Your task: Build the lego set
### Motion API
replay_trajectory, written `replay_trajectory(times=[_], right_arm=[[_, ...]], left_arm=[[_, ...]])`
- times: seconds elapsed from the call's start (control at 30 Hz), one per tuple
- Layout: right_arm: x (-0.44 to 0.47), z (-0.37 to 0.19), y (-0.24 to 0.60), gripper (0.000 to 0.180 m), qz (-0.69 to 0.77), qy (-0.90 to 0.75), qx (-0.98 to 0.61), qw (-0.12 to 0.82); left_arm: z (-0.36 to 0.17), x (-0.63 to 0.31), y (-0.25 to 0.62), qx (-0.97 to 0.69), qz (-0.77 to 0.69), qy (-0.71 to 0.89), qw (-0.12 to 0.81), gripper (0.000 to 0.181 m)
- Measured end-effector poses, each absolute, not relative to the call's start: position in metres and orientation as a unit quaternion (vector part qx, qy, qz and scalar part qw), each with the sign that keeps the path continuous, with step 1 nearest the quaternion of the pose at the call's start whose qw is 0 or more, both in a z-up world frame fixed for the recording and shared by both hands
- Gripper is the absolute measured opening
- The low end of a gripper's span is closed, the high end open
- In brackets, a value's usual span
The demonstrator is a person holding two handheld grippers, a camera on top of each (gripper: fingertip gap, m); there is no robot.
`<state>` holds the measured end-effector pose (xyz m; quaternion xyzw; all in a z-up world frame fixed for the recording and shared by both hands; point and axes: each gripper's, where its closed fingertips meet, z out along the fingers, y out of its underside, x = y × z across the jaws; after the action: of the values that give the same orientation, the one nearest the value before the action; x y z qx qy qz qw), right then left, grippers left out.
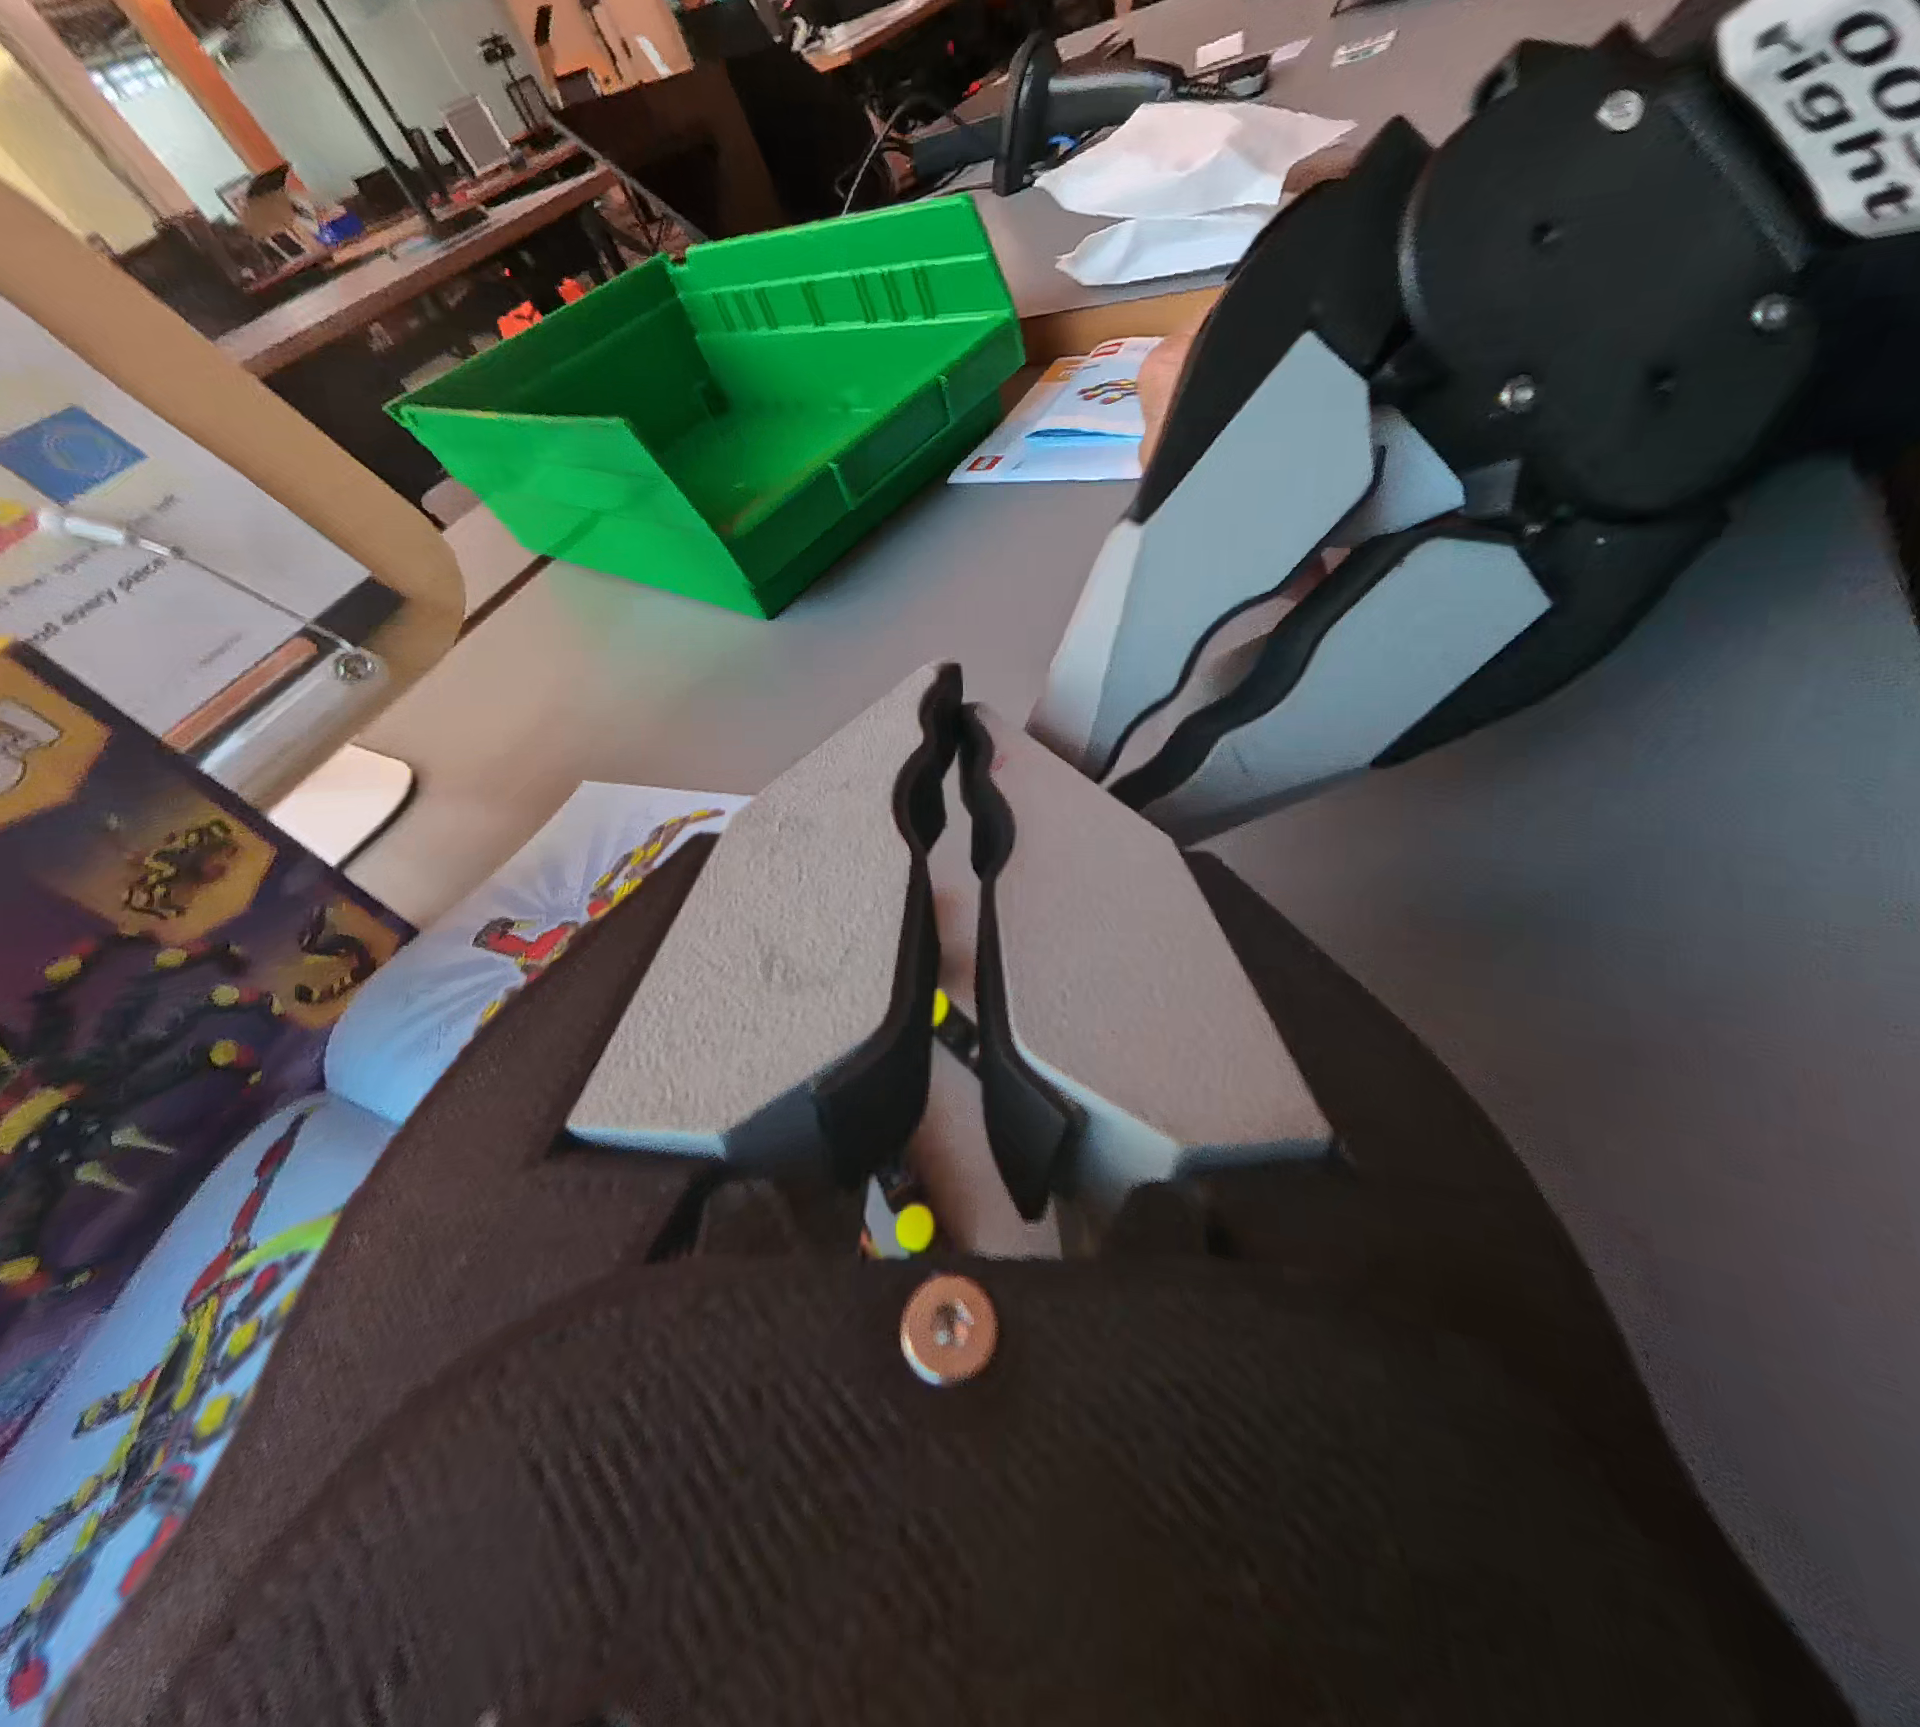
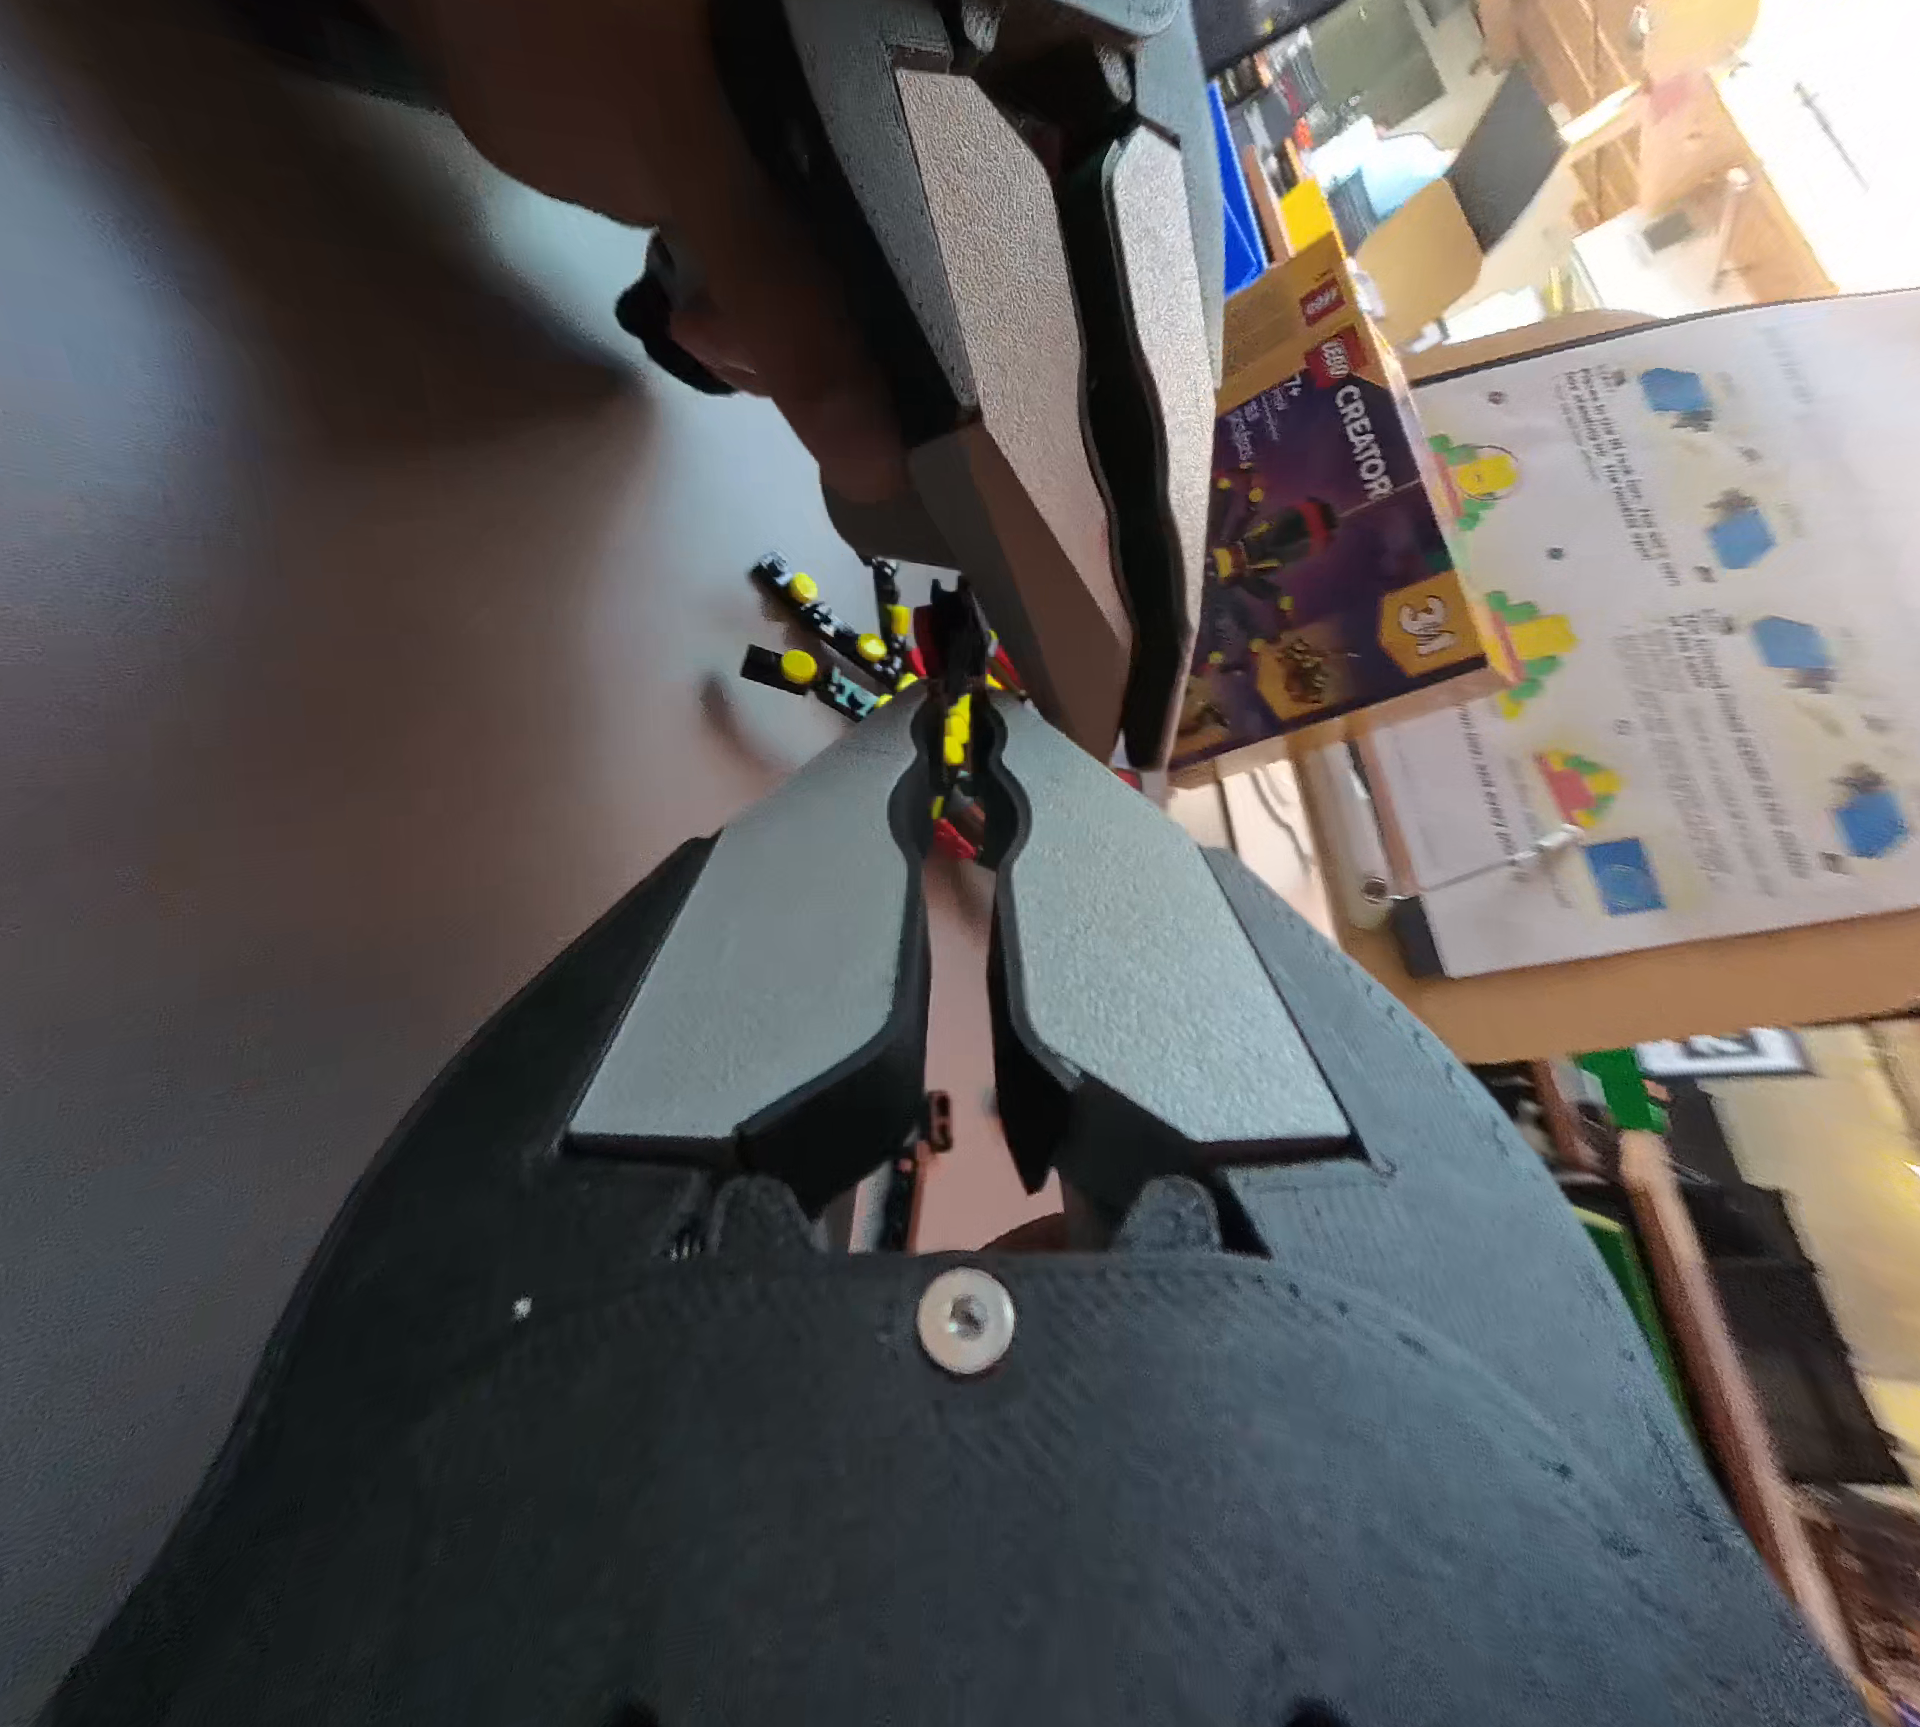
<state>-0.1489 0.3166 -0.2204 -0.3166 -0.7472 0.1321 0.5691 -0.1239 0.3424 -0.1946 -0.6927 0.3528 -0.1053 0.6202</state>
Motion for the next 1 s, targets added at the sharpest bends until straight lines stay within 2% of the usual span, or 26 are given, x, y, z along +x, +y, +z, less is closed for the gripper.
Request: replay_trajectory(times=[0.1, 0.2, 0.4, 0.6, 0.7, 0.77, 0.83, 1.0], right_arm=[[-0.146, -0.224, 0.324, 0.001, 0.188, -0.743, -0.36, 0.532], [-0.142, -0.216, 0.331, 0.001, 0.19, -0.734, -0.357, 0.546], [-0.14, -0.213, 0.34, 0.001, 0.192, -0.727, -0.366, 0.549], [-0.136, -0.211, 0.348, 0.001, 0.19, -0.719, -0.376, 0.552], [-0.137, -0.215, 0.346, 0.002, 0.236, -0.717, -0.402, 0.519], [-0.137, -0.216, 0.346, 0.002, 0.276, -0.706, -0.427, 0.493], [-0.137, -0.217, 0.35, 0.002, 0.308, -0.692, -0.453, 0.47], [-0.136, -0.221, 0.355, 0.002, 0.298, -0.692, -0.464, 0.466]], left_arm=[[-0.192, -0.141, 0.348, -0.705, -0.138, 0.308, 0.624, 0.0], [-0.183, -0.152, 0.351, -0.703, -0.142, 0.285, 0.635, 0.0], [-0.205, -0.143, 0.349, -0.726, -0.162, 0.317, 0.589, 0.0], [-0.206, -0.139, 0.347, -0.722, -0.169, 0.331, 0.584, 0.0], [-0.206, -0.132, 0.345, -0.716, -0.168, 0.345, 0.583, 0.006], [-0.206, -0.131, 0.345, -0.713, -0.155, 0.35, 0.588, 0.003], [-0.204, -0.127, 0.342, -0.703, -0.156, 0.359, 0.594, 0.01], [-0.204, -0.123, 0.34, -0.697, -0.15, 0.366, 0.598, 0.016]])
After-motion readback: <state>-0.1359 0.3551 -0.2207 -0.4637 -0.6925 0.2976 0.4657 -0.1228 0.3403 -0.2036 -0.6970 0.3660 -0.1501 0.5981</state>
